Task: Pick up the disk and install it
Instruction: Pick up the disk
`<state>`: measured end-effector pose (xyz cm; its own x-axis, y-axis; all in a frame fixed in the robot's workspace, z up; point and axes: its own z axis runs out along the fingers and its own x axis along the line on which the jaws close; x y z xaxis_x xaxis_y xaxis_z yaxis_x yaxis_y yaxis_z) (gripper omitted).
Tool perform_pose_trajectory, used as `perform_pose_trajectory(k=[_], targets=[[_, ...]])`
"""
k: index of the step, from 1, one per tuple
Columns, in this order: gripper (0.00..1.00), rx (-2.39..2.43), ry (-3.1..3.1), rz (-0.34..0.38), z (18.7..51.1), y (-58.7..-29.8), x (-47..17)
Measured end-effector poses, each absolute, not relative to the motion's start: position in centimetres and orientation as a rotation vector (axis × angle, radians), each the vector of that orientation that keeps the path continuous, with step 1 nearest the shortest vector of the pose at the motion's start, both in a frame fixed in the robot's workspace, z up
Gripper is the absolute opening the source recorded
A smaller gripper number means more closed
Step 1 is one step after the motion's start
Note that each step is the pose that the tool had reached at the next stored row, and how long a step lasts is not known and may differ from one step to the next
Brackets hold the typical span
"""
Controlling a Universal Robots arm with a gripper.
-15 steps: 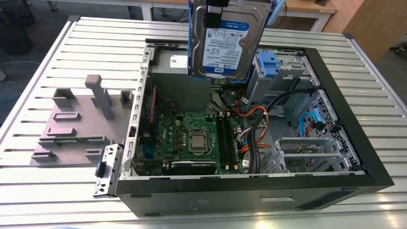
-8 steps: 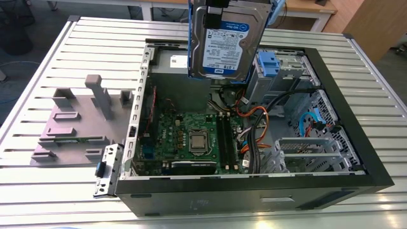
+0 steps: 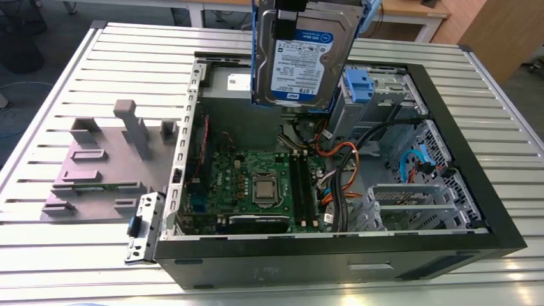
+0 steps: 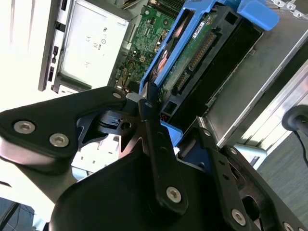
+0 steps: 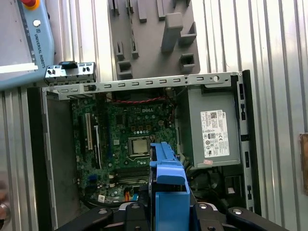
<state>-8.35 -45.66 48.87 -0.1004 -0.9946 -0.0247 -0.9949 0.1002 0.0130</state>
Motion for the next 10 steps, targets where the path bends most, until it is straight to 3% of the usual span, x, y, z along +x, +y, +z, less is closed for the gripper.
perform_pose_trajectory(k=[10], targets=[[0.36,-2.100,2.323,0.041,48.87,-45.96,-8.34]])
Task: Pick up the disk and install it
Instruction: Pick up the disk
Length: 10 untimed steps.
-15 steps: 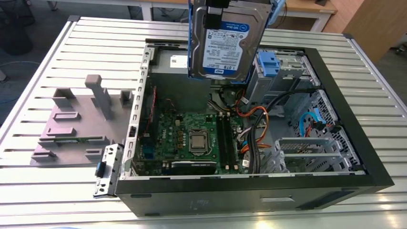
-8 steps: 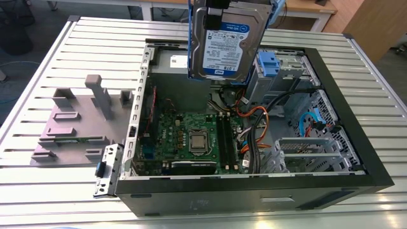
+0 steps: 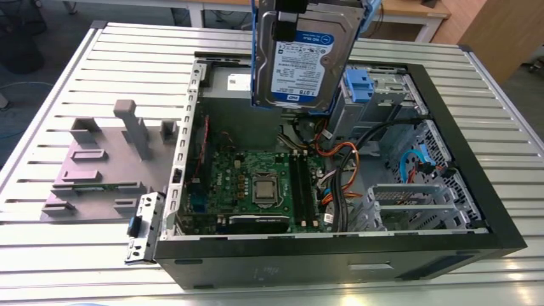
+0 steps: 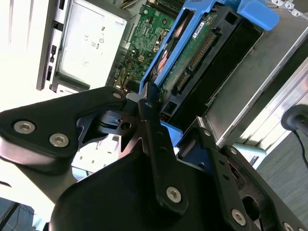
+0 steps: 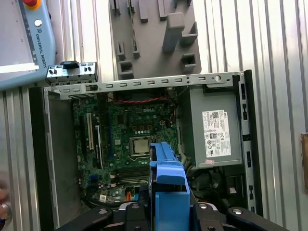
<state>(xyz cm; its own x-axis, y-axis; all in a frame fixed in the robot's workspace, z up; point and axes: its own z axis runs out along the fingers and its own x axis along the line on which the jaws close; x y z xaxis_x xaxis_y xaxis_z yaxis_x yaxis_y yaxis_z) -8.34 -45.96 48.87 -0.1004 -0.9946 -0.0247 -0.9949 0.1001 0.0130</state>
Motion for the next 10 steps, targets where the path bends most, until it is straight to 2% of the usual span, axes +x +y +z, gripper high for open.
perform_pose_trajectory(k=[10], targets=[[0.36,-2.101,2.323,0.041,48.87,-46.24,-8.35]])
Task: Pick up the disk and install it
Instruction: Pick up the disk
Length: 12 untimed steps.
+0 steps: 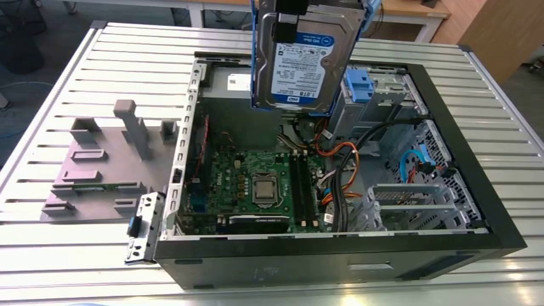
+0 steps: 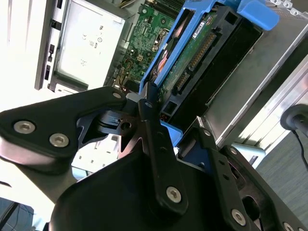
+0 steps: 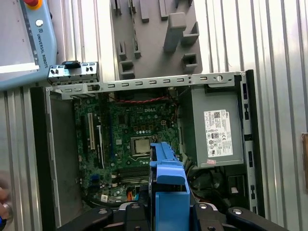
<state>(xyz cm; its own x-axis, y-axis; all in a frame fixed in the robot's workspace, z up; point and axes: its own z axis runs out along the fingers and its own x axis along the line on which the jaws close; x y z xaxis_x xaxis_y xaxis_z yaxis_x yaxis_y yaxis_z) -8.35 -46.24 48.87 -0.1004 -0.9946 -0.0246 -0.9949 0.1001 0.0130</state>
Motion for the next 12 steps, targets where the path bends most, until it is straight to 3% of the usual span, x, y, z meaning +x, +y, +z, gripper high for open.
perform_pose_trajectory(k=[12], targets=[[0.36,-2.101,2.323,0.041,48.87,-46.58,-8.34]])
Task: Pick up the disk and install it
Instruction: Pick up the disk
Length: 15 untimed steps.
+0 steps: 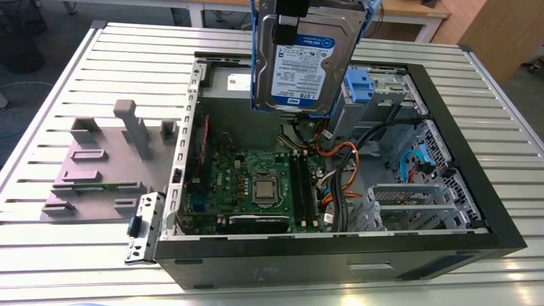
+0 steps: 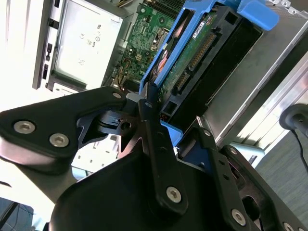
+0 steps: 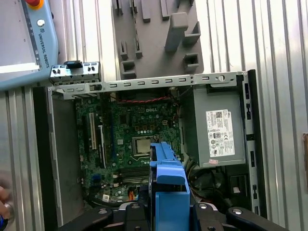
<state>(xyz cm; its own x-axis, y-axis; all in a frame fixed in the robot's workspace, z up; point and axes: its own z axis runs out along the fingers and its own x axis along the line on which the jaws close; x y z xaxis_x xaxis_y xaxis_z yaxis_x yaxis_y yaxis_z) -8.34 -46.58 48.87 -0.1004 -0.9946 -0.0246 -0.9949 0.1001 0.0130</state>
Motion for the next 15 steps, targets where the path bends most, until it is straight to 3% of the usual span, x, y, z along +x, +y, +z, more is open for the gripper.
perform_pose_trajectory(k=[15], targets=[[0.36,-2.100,2.323,0.041,48.87,-47.01,-8.35]])
